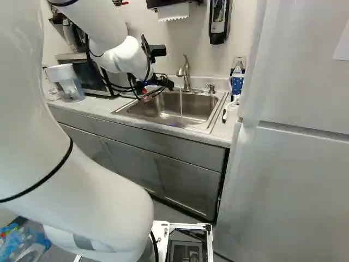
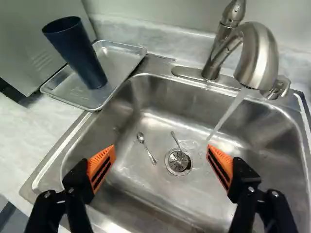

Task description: Rinse the cup and place it in the tray

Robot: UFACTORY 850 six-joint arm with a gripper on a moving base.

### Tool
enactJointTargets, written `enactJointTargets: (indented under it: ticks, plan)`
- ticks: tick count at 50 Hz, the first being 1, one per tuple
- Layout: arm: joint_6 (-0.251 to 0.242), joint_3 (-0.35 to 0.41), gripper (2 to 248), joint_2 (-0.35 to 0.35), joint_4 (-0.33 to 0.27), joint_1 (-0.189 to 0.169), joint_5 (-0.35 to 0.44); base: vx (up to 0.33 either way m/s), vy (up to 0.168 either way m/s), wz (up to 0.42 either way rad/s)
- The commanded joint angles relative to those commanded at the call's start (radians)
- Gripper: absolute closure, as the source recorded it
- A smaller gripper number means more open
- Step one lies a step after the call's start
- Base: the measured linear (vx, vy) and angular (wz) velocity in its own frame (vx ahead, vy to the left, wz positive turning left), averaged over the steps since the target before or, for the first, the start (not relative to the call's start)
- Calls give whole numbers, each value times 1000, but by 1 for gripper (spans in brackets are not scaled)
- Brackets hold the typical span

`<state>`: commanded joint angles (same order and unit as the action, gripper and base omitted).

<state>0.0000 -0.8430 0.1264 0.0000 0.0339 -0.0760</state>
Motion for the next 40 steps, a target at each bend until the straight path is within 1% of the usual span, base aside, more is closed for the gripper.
enactJointTargets:
  ticks: [16,40]
  plan:
    - [0,-23,3,-24,0,53,0,0,0,0]
    - [0,-112,3,-92,0,121,0,0,0,0]
